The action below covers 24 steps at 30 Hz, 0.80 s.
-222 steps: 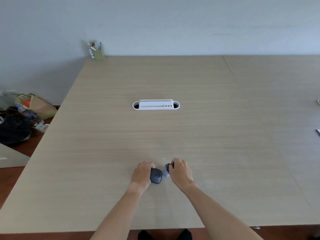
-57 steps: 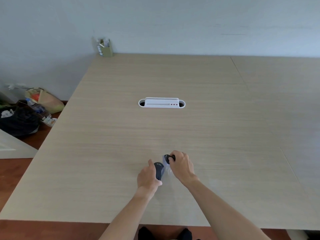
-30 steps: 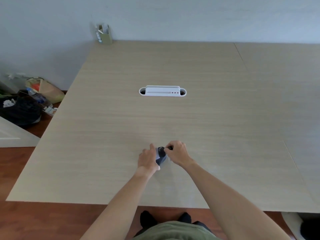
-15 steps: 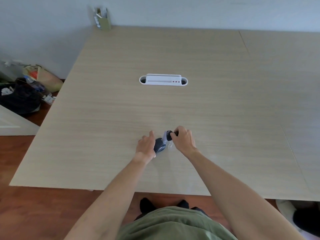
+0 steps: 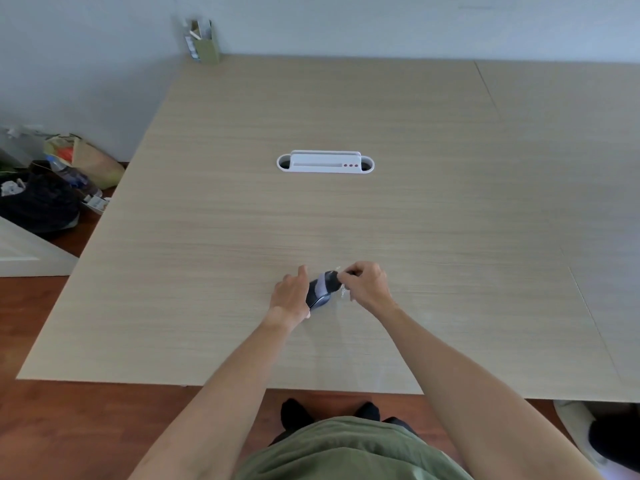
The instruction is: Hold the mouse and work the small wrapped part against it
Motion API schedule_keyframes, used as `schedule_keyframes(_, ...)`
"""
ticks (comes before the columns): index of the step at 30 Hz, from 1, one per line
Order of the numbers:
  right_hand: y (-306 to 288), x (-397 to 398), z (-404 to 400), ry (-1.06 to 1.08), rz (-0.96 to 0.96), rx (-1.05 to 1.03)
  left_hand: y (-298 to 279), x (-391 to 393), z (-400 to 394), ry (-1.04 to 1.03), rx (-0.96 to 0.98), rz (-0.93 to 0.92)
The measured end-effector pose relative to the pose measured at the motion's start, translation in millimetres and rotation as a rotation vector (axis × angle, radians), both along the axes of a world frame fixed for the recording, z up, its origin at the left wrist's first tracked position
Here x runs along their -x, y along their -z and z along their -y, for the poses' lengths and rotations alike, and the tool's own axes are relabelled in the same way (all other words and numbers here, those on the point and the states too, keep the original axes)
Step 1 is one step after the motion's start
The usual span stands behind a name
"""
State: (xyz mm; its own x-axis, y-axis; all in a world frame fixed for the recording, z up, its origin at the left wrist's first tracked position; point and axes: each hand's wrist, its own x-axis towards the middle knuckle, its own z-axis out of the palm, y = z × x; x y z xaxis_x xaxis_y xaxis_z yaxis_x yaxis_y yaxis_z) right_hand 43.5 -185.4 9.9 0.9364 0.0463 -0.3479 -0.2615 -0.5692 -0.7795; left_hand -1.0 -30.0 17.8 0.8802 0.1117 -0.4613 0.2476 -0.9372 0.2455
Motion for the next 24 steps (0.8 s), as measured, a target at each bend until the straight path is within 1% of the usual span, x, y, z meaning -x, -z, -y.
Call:
schedule_keyframes(2,5.7,0.5,0.3,-0.070,-0.007,0.094,1.0,-0.4,-0.3,0.005,-0.010,-0.002)
schedule_keyframes(4,8.7,-0.1,1.3,-0.031,0.043,0.185,3.2,-0.3,-1.6,0.021,-0.028,-0.001)
schedule_keyframes(6,6.2,-2.2,-0.8,0.013,0.072,0.125,4.1,0.1,-2.7,0.038,-0.049,0.007)
schedule_keyframes(8,2.0,-3.0,-2.9,0.013,0.031,0.010,5.0,0.8,-4.0,0.050,-0.061,0.013)
schedule_keyframes(9,0.3,-1.8,-3.5,-0.011,-0.009,-0.016,5.2,1.0,-4.4,0.059,-0.060,0.016)
schedule_keyframes(10,0.7,-0.4,-3.3,-0.043,-0.030,0.001,5.6,1.5,-5.1,0.067,-0.056,0.016)
schedule_keyframes(11,4.4,0.9,-2.6,-0.069,-0.020,0.062,6.7,1.6,-6.1,0.078,-0.049,0.017)
schedule_keyframes(13,9.5,1.9,-1.0,-0.041,0.032,0.195,10.7,1.6,-9.1,0.111,-0.040,0.025)
schedule_keyframes(15,7.3,1.2,-3.0,0.009,0.051,0.148,11.5,1.1,-10.5,0.145,-0.037,0.031)
schedule_keyframes(17,3.5,0.9,-5.0,0.019,0.000,0.024,11.8,0.7,-9.5,0.163,-0.046,0.030)
schedule_keyframes(18,1.7,2.3,-5.9,0.012,-0.043,-0.014,12.1,1.2,-8.4,0.170,-0.050,0.032)
schedule_keyframes(19,1.9,3.9,-6.0,-0.010,-0.065,-0.010,13.6,2.0,-7.1,0.164,-0.041,0.033)
schedule_keyframes(22,9.7,8.3,-3.0,0.007,-0.015,0.158,24.0,6.3,0.5,0.004,0.004,0.016)
schedule_keyframes(24,10.7,9.2,-2.0,0.050,0.024,0.182,26.4,9.4,8.4,-0.169,0.004,0.005)
